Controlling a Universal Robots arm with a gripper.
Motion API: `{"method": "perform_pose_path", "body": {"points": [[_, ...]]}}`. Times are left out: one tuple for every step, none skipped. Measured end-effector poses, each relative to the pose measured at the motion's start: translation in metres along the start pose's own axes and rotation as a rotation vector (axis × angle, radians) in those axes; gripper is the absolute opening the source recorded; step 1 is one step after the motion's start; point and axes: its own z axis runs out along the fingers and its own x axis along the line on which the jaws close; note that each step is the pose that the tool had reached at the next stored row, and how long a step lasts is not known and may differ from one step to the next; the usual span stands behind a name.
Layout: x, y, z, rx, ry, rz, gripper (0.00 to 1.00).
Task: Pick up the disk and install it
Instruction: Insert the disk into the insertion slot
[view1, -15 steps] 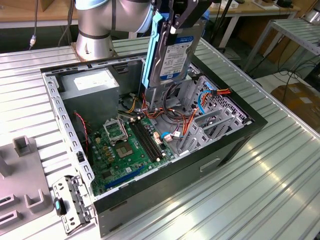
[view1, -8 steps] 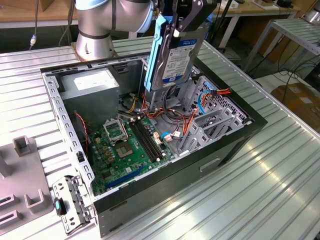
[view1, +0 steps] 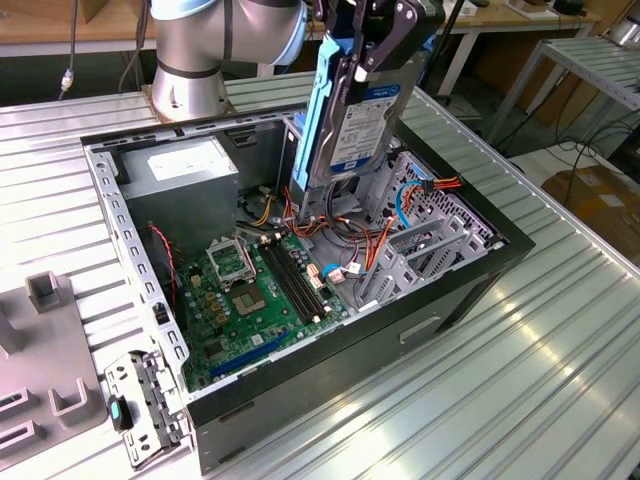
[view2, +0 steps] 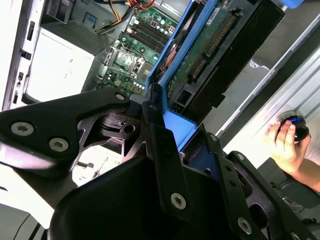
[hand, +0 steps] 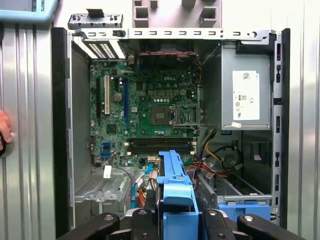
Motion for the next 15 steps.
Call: {"method": "perform_pose_path", "body": {"points": [[0.0011, 0.0000, 0.0000, 0.0000, 0.0000, 0.000, 0.37], [0.0022, 0.0000, 0.0000, 0.0000, 0.0000, 0.000, 0.37], [0.0034, 0.0000, 0.0000, 0.0000, 0.0000, 0.000, 0.37], [0.0044, -0.0001, -0.0001, 0.0000, 0.0001, 0.000, 0.37], [0.0055, -0.0001, 0.0000, -0.0001, 0.0000, 0.000, 0.37], [0.0066, -0.0001, 0.0000, 0.0000, 0.0000, 0.000, 0.37], [0.0087, -0.0001, 0.0000, 0.0000, 0.0000, 0.000, 0.37], [0.0106, -0.0001, 0.0000, 0.0000, -0.0001, 0.000, 0.37], [0.0124, -0.0001, 0.0000, 0.0000, -0.0001, 0.000, 0.37], [0.0135, -0.0002, -0.0001, 0.0000, 0.0000, 0.000, 0.37], [0.0148, -0.0002, 0.0000, 0.0000, 0.0000, 0.000, 0.37], [0.0164, -0.0002, 0.0000, 0.0000, -0.0001, 0.000, 0.37], [0.0188, -0.0003, -0.0001, -0.0001, 0.0001, 0.000, 0.37], [0.0207, -0.0003, 0.0000, 0.0000, 0.0000, 0.000, 0.37], [0.0228, -0.0003, 0.0000, 0.0000, -0.0001, 0.000, 0.37]]}}
